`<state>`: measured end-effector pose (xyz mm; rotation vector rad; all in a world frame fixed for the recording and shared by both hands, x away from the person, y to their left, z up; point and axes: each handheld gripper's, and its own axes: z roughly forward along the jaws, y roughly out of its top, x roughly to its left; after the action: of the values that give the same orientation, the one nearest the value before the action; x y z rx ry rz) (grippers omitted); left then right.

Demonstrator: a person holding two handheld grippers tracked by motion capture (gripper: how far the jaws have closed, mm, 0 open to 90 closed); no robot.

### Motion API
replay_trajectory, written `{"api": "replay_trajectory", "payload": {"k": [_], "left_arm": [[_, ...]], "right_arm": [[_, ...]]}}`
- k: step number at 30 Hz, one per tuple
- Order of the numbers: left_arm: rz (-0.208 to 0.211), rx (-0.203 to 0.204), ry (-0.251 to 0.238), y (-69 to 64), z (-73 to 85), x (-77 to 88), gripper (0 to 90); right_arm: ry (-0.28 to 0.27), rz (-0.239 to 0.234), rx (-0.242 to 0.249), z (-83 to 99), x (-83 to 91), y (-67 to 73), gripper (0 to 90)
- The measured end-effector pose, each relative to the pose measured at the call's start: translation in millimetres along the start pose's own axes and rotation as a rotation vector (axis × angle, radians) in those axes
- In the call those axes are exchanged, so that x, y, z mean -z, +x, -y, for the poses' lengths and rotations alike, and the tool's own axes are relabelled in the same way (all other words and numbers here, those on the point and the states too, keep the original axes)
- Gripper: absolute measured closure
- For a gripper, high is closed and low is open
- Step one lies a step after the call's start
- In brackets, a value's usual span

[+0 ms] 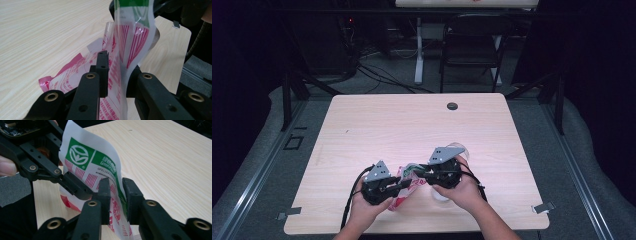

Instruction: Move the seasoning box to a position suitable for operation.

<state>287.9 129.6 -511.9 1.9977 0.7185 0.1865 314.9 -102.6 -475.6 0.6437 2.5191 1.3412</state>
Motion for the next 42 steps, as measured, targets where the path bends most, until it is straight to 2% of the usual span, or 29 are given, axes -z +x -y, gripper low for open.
{"api": "replay_trajectory", "payload": {"k": [10,13,24,30,31,34,37,41,42], "left_arm": [[-0.005,-0.006,-0.007,-1.4,1.8,-2.3,73.7],[-0.013,-0.022,-0.003,-1.6,1.7,-2.4,72.3],[-0.021,-0.006,-0.001,-2.2,2.8,-2.1,70.3],[-0.083,0.006,0.02,-5.5,4.3,1.2,60.6],[-0.097,-0.005,0.023,-6.0,4.8,2.6,58.7],[-0.115,0.003,0.015,-8.0,8.4,4.0,51.5],[-0.134,-0.008,0.033,-8.4,13.1,4.2,49.8],[-0.149,-0.014,0.021,-9.6,20.6,2.5,48.1],[-0.153,-0.013,0.026,-10.3,22.3,1.9,49.9]], "right_arm": [[0.028,-0.021,0.014,3.7,3.5,4.3,88.8],[0.031,-0.03,0.009,5.3,4.6,3.2,89.9],[0.03,-0.037,0.029,7.0,6.5,2.1,90.0],[0.025,-0.051,0.027,4.4,5.9,2.1,90.0],[0.023,-0.052,0.027,4.2,5.9,2.4,90.0],[0.01,-0.048,0.03,3.2,5.7,4.2,90.0],[0.002,-0.045,0.034,2.3,5.1,5.5,90.0],[-0.006,-0.042,0.035,1.2,5.4,6.5,90.0],[-0.01,-0.043,0.034,0.9,5.2,7.0,90.0]]}}
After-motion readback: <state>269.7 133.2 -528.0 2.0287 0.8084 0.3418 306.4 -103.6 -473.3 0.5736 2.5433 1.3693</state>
